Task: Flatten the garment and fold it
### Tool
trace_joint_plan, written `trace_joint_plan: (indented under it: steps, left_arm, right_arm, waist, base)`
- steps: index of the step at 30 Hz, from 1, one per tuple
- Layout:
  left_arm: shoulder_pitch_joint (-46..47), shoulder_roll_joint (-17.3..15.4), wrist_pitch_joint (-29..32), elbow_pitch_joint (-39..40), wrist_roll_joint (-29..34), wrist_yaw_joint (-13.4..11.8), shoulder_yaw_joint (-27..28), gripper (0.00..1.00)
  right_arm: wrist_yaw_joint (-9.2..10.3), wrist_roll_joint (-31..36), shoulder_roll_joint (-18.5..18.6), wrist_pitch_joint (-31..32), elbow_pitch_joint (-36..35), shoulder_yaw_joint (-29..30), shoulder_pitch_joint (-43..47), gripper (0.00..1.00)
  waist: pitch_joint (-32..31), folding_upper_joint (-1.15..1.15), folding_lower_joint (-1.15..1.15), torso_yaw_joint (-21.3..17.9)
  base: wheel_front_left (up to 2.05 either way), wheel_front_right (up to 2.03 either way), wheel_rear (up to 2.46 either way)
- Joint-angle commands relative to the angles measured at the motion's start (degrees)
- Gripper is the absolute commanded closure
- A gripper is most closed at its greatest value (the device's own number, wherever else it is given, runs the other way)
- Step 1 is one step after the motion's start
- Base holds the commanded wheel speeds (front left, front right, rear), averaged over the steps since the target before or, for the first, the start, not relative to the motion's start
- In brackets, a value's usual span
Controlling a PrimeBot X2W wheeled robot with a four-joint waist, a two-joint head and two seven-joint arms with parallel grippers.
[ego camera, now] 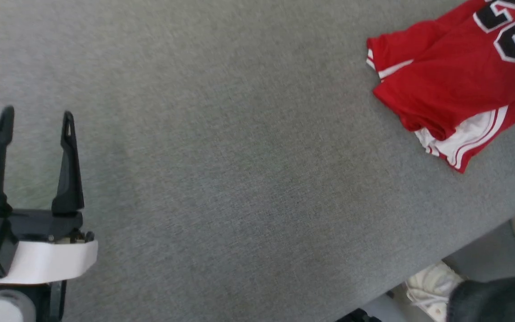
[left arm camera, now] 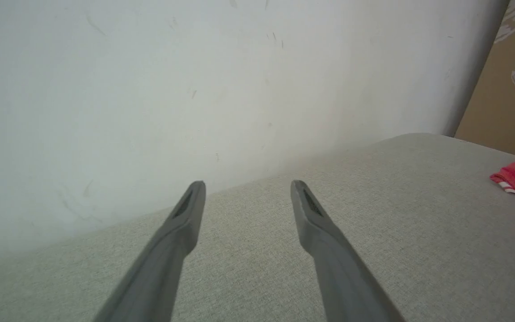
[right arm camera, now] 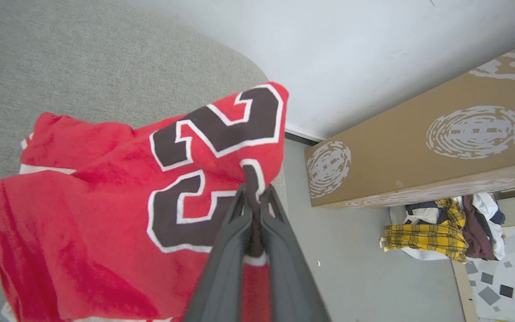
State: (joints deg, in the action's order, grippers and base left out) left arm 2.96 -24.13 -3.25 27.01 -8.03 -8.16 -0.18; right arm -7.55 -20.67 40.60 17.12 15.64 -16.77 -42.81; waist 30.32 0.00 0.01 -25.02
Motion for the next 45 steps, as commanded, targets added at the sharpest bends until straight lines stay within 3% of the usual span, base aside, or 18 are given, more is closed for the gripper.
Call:
trace_joint_plan:
  steps: [1,21,30,31,33,34,35,45]
  left_arm:
    - [1.1,-0.4,0.3,0.5,0.7,-0.1,0.2,0.00]
    - [3.9,-7.0,8.1,8.7,4.8,0.5,3.2,0.00]
    - [4.0,-8.0,9.5,10.4,4.7,0.6,3.7,0.00]
    - [4.2,-8.1,9.5,10.4,4.8,0.6,3.6,0.00]
    - [4.6,-8.1,9.3,10.4,4.8,0.7,3.3,0.00]
    - [4.8,-8.0,9.2,10.3,4.8,0.6,3.1,0.00]
    - [4.9,-7.9,9.0,10.2,4.8,0.5,3.0,0.00]
    - [5.7,-6.2,3.7,8.3,3.8,-0.2,1.9,0.00]
  right_arm:
    - [0.06,0.5,0.1,-0.8,0.6,-0.1,-1.1,1.00]
    - [0.06,8.5,-0.6,-19.7,25.7,-1.7,-13.2,1.00]
    - [0.06,10.3,-4.3,-24.7,35.7,-2.1,-16.7,1.00]
    - [0.06,10.4,-4.4,-25.2,36.9,-2.1,-17.0,0.90]
    - [0.06,10.9,-4.5,-26.2,39.1,-1.9,-17.6,0.53]
    - [0.06,11.2,-4.6,-26.6,40.2,-1.8,-17.9,0.06]
    - [0.06,11.5,-4.7,-27.0,41.2,-1.8,-18.2,0.00]
    - [0.06,12.7,-4.2,-30.2,48.5,-1.9,-21.2,0.00]
  waist:
    - [3.9,0.00,-0.01,-2.7]
    - [14.1,0.00,-0.01,-6.5]
    - [15.7,0.00,-0.01,-6.4]
    - [15.7,0.00,-0.01,-6.2]
    - [15.7,0.00,-0.01,-5.9]
    - [15.7,0.00,-0.01,-5.7]
    - [15.6,0.00,-0.01,-5.5]
    - [13.3,0.00,-0.01,-4.0]
  base:
    - [0.00,0.00,0.00]
    - [0.00,0.00,0.00]
    - [0.00,0.00,0.00]
    - [0.00,0.00,0.00]
    - [0.00,0.00,0.00]
    - [0.00,0.00,0.00]
    - [0.00,0.00,0.00]
    - [0.00,0.00,0.00]
